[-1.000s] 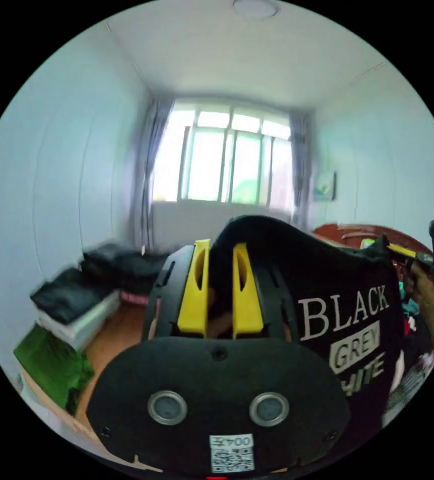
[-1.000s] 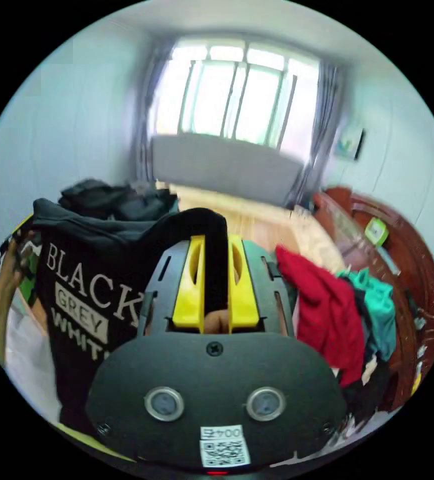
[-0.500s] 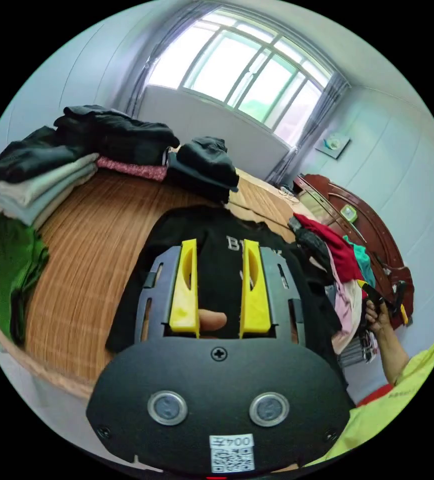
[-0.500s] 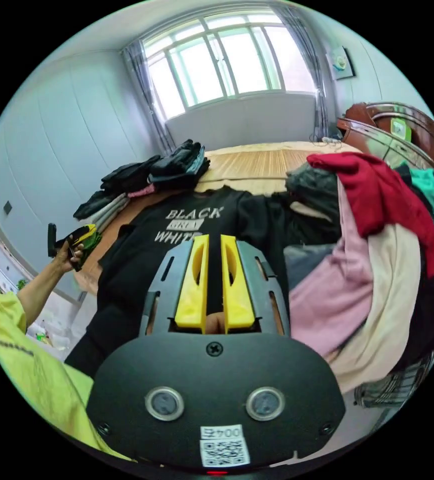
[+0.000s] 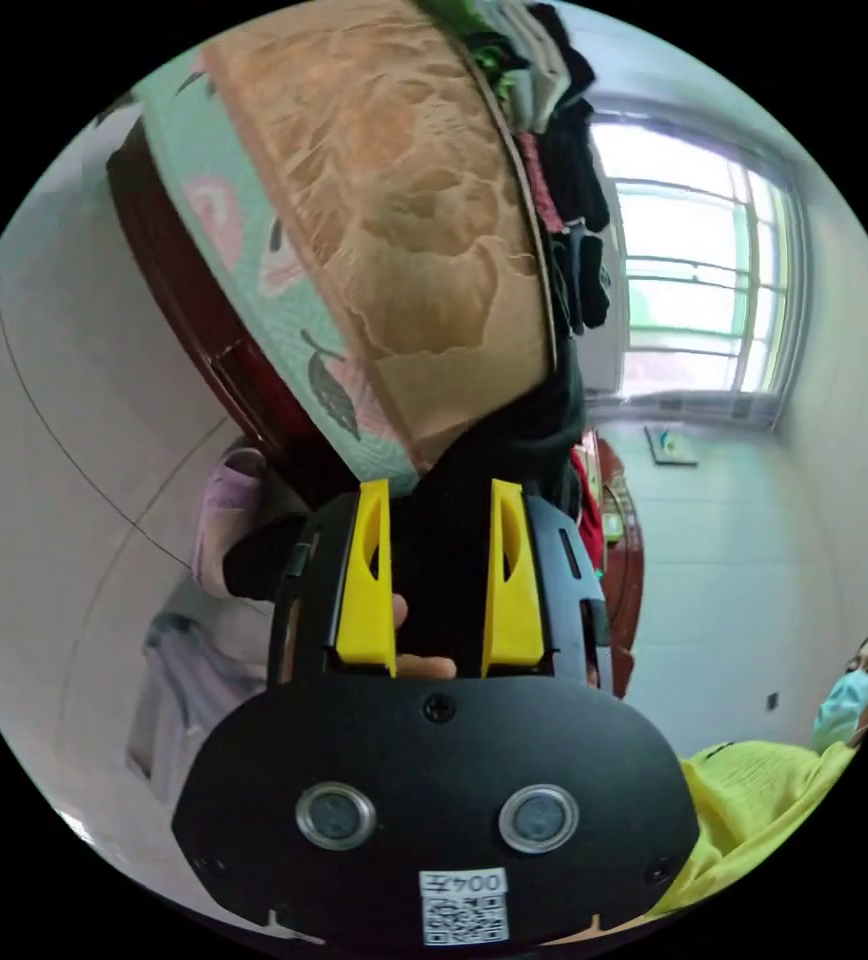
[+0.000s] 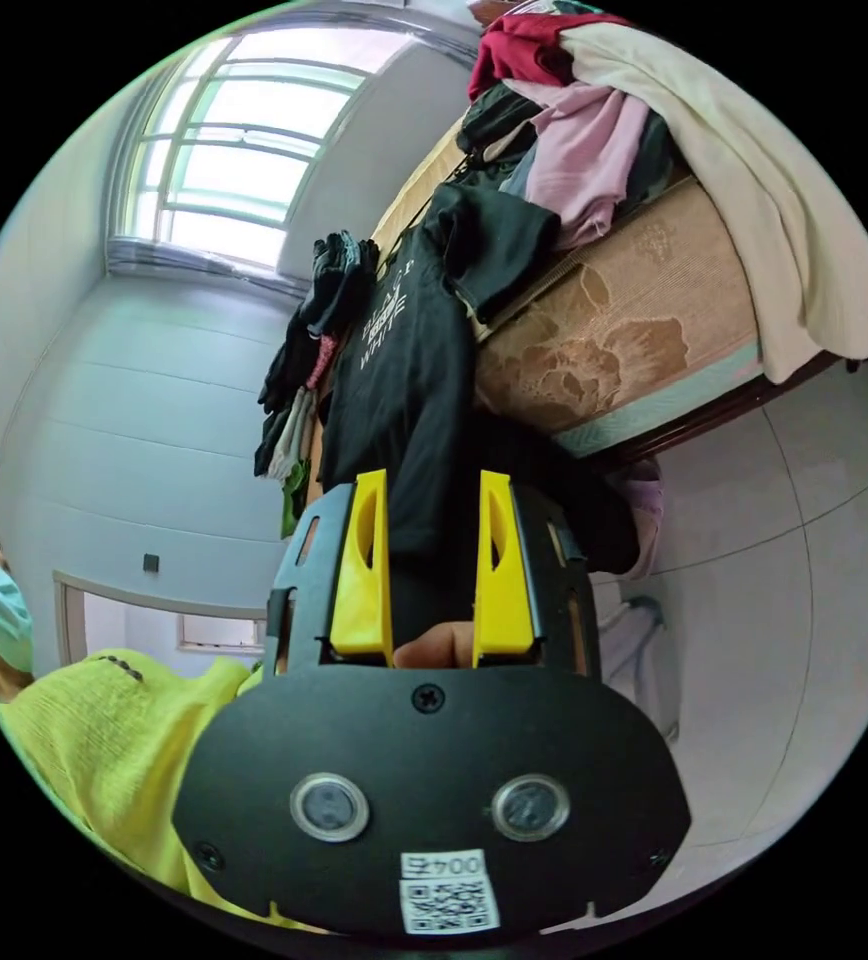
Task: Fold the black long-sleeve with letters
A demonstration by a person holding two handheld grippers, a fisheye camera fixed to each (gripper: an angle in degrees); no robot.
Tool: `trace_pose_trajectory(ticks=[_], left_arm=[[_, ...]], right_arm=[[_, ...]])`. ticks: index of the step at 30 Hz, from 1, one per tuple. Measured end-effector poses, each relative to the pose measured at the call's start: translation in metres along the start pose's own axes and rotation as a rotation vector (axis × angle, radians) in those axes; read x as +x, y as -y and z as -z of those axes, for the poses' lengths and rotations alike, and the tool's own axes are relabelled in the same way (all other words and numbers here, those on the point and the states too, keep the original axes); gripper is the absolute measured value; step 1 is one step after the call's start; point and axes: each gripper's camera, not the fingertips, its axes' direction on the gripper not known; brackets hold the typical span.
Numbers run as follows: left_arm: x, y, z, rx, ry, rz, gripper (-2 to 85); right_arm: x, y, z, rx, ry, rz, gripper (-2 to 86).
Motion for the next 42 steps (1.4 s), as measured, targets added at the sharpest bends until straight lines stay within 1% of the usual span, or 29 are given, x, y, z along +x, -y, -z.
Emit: trace_pose_trajectory(ticks=[5, 9, 10, 15, 17, 21, 24, 26, 27, 30, 33, 34, 35, 37, 39, 42], left_arm=[[0.029, 0.055, 0.009, -0.026, -0.027, 0.040, 14.5], [0.038, 0.096, 0.022, -0.015, -0.162, 0.122, 16.1], [0.045, 0.107, 0.024, -0.027, -0.195, 0.117, 16.4], [0.074, 0.145, 0.026, -0.091, -0.236, 0.065, 16.7], [0.080, 0.154, 0.030, -0.090, -0.253, 0.062, 16.3], [0.096, 0.171, 0.039, -0.064, -0.352, 0.044, 14.4], [0.111, 0.181, 0.048, -0.040, -0.419, 0.001, 10.2], [0.120, 0.184, 0.056, -0.010, -0.410, -0.024, 6.6], [0.127, 0.185, 0.063, 0.014, -0.404, -0.044, 5.0], [0.150, 0.182, 0.088, 0.098, -0.367, -0.100, 3.4], [0.186, 0.172, 0.125, 0.204, -0.305, -0.135, 2.7], [0.209, 0.165, 0.142, 0.239, -0.272, -0.181, 2.6], [0.222, 0.161, 0.150, 0.243, -0.243, -0.214, 2.5], [0.277, 0.142, 0.173, 0.209, -0.094, -0.386, 2.3], [0.295, 0.127, 0.184, 0.177, -0.070, -0.445, 2.2], [0.280, 0.111, 0.186, 0.106, -0.014, -0.415, 2.3]], right_arm=[[0.015, -0.012, -0.014, -0.020, 0.024, 0.003, 13.4], [0.028, -0.020, -0.017, -0.035, 0.052, -0.018, 13.3], [0.031, -0.023, -0.018, -0.039, 0.053, -0.022, 13.3], [0.034, -0.035, -0.024, -0.080, 0.044, -0.003, 13.4], [0.034, -0.042, -0.024, -0.098, 0.028, 0.006, 13.4], [0.037, -0.056, -0.018, -0.103, 0.053, 0.009, 12.7], [0.034, -0.068, -0.018, -0.137, 0.106, 0.032, 9.0], [0.026, -0.076, -0.019, -0.167, 0.104, 0.072, 5.2], [0.023, -0.077, -0.017, -0.159, 0.091, 0.080, 5.0], [0.010, -0.082, 0.004, -0.085, 0.056, 0.114, 4.1], [0.003, -0.078, 0.044, -0.012, 0.113, 0.105, 3.8], [0.004, -0.076, 0.064, 0.016, 0.142, 0.086, 3.7], [0.006, -0.075, 0.085, 0.037, 0.153, 0.070, 3.6], [0.014, -0.076, 0.111, 0.045, 0.144, 0.043, 3.6], [0.030, -0.080, 0.132, 0.048, 0.143, -0.002, 3.7], [0.077, -0.095, 0.150, 0.036, 0.157, -0.124, 3.9]])
